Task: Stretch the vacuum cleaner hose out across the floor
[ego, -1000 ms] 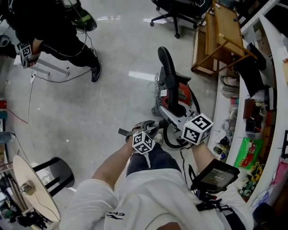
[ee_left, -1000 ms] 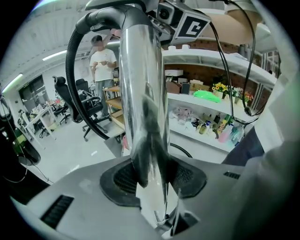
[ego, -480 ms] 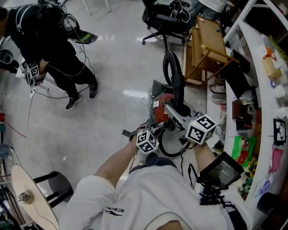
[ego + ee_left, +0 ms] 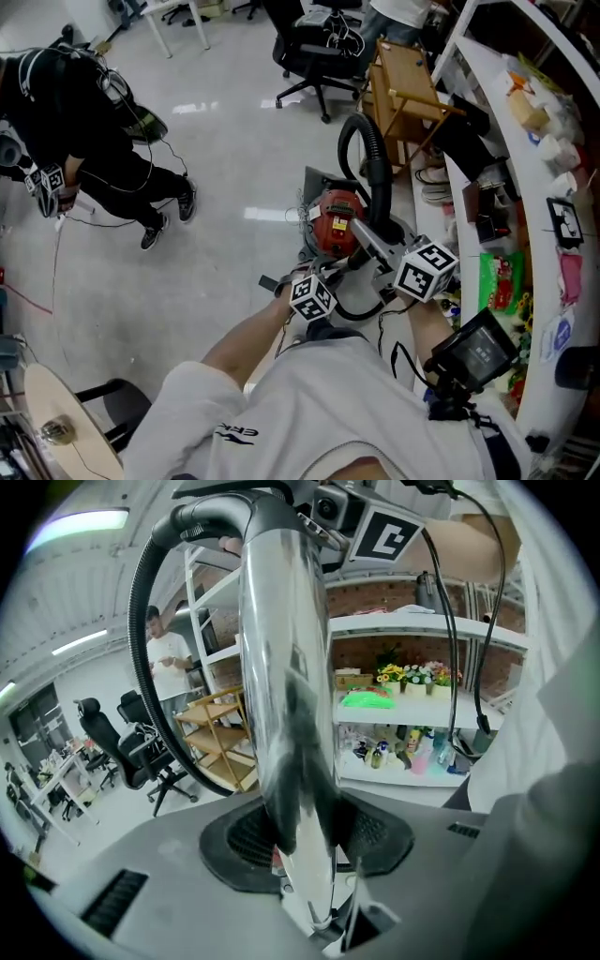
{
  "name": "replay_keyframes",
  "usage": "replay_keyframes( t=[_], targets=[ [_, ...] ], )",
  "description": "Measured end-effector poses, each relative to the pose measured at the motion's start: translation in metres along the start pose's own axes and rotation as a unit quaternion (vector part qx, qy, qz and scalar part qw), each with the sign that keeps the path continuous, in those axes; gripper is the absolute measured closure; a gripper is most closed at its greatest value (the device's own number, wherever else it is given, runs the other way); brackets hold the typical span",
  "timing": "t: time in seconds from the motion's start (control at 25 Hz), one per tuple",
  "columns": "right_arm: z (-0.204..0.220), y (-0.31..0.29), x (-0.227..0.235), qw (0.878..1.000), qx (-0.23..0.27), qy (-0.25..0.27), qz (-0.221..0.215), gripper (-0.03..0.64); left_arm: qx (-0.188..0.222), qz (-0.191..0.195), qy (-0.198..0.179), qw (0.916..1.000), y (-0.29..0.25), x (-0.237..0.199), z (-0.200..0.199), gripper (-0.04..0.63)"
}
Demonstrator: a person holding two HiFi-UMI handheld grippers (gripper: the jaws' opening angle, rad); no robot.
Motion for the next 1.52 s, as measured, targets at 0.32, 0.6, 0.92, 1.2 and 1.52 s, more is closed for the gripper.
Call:
replay_keyframes(
  t=[0.32,0.6,0.92,1.2,1.52],
  targets=[
    [0.019,0.065,-0.053,0.999,0.028,0.013,0.045,0.459,0.021,0.025,-0.041,0.9986,0.021,0.065,-0.008,0.442],
    [0.026,0.129,-0.094,0.994,0.043,0.029,0.096,0.459,0.041,0.048,-0.084,0.9945,0.035,0.118,-0.024,0.442],
    [0.043,0.187,-0.120,0.990,0.064,0.024,0.122,0.459,0.044,0.070,-0.101,0.9914,0.043,0.178,-0.036,0.442],
    [0.055,0.250,-0.138,0.987,0.079,0.019,0.135,0.462,0.037,0.075,-0.121,0.9891,0.042,0.235,-0.054,0.442],
    [0.083,0.329,-0.167,0.985,0.098,0.014,0.140,0.463,0.033,0.085,-0.132,0.9870,0.045,0.320,-0.066,0.442]
  ],
)
Point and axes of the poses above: the fingertips, and each gripper's own axes: y backward along the fingers, x to its right, z out of its underside, the point moved 6 cm from there along y, backward along the fingers
